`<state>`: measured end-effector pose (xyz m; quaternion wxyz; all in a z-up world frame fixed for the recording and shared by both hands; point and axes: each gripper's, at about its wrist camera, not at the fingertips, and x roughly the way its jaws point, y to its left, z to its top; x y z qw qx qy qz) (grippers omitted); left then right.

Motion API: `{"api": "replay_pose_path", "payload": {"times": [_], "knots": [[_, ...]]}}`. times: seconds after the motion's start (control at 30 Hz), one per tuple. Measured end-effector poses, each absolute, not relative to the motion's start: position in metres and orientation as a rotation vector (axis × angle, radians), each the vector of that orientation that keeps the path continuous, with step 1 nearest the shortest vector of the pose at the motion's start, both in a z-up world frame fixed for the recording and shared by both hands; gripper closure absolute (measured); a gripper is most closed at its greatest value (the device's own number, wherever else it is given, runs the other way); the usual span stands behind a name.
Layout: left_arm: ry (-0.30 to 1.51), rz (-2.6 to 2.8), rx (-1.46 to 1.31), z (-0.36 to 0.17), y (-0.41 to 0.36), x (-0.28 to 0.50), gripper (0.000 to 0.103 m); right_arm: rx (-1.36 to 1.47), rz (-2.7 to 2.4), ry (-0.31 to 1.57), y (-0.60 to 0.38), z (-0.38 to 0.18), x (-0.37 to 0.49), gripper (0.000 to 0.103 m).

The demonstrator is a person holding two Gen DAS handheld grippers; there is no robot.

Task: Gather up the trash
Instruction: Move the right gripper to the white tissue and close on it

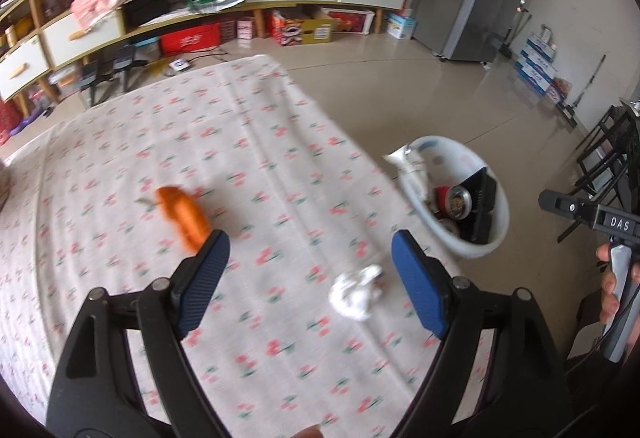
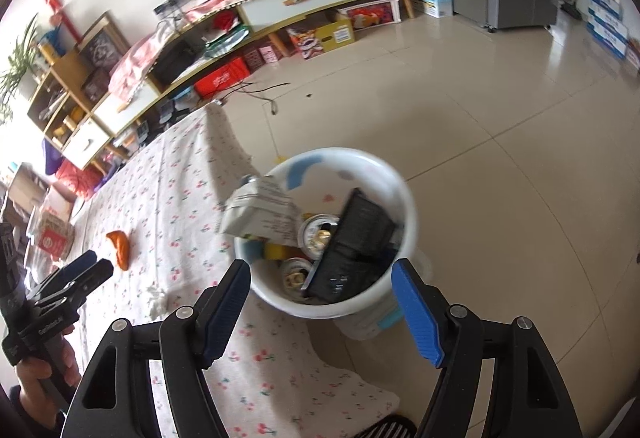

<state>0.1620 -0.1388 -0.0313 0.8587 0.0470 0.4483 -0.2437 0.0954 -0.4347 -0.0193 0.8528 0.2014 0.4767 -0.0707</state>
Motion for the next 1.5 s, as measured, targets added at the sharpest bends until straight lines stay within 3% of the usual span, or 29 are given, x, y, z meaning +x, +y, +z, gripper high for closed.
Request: {"api": "replay_pose_path", "payload": {"times": [0.47,1.3,1.5], "knots": [[0.963,-0.328,0.094,-0.055,-0.043,0.144,0.01,0.28,-0.028,1.075,-0.338,-0.032,0.127,0.026],[1.038,-0.21,-0.055,-0.074,0.043,0.132,0.01,0.129,0.079,1.235,-0.236,-0.088,0.178,0.026],[1.044,-0.209,-0.07,-0.075,0.051,0.133,0.01,0.074,0.06,1.237,-0.227,-0.092,0.183,0.03]]}}
